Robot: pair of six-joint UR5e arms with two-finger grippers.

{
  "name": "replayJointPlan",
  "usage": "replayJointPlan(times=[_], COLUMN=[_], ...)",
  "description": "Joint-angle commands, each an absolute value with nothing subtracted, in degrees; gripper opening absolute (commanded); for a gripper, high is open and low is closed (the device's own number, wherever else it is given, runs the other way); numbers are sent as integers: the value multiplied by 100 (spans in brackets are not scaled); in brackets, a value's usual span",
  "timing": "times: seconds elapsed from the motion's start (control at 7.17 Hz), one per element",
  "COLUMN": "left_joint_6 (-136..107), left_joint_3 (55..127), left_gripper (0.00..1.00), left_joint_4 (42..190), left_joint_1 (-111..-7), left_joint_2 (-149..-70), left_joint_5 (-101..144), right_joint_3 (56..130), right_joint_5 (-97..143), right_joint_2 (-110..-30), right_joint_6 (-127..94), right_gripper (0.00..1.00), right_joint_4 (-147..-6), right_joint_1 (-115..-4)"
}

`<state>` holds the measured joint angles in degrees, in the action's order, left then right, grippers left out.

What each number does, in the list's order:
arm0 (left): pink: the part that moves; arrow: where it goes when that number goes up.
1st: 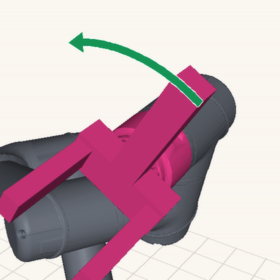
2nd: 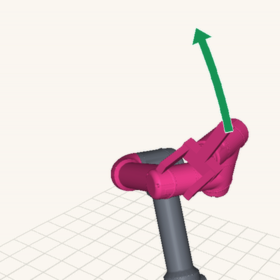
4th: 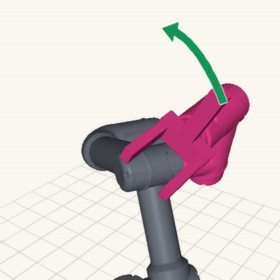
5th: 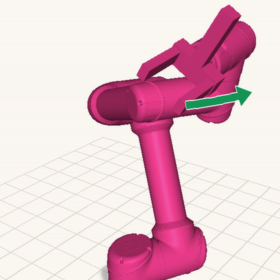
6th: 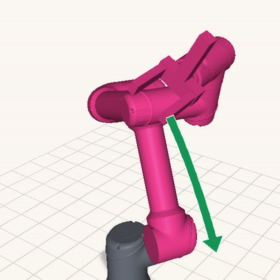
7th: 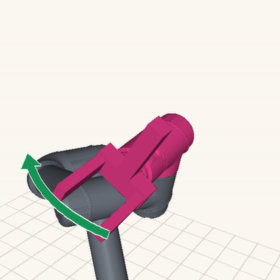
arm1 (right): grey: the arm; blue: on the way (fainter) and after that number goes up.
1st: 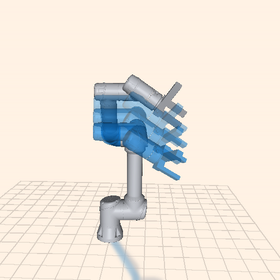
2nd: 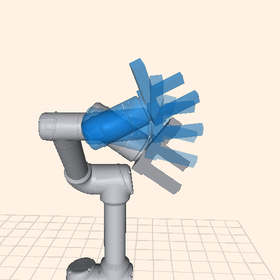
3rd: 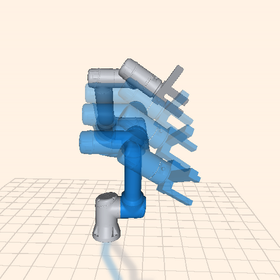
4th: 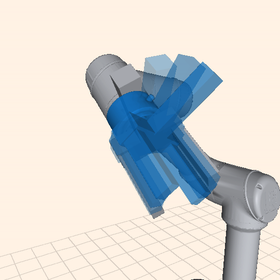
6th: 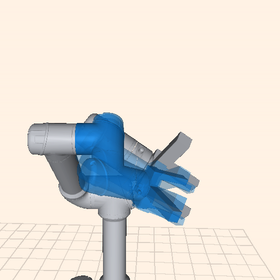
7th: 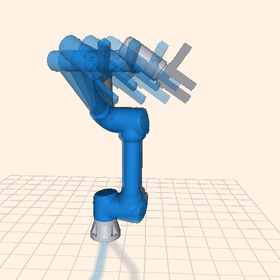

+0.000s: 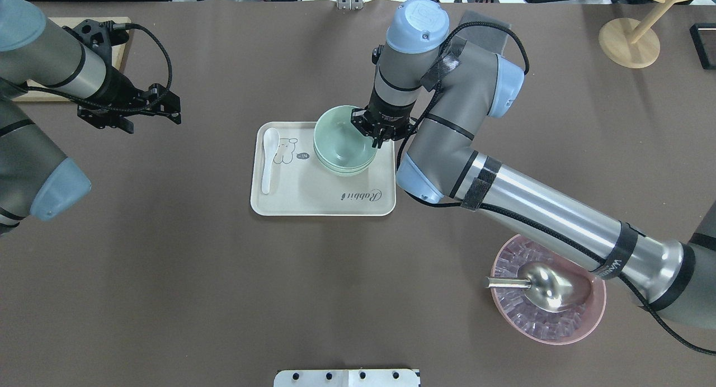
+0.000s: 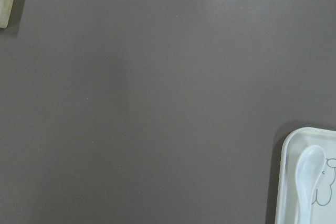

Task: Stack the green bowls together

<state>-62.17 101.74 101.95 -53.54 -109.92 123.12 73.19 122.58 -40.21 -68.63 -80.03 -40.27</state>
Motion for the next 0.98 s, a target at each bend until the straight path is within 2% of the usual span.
replayJointPlan(times=[0.0,0.84], left_joint_6=[-6223,-6231], left_joint_3=[10169,10169], left_gripper=[98,98], left_joint_4=[10187,10195], left_joint_1=[-5353,-5353], left_joint_2=[-11030,-11030], left_joint_5=[12313,12313], right_joint_3=[7286,7462], right_joint_5=[12261,12489], right_joint_2=[-4025,-4052], right_joint_6=[-6917,-6952], right_gripper=[0,0], right_joint_4=[-7937,-7980], right_joint_1=[-4025,-4025])
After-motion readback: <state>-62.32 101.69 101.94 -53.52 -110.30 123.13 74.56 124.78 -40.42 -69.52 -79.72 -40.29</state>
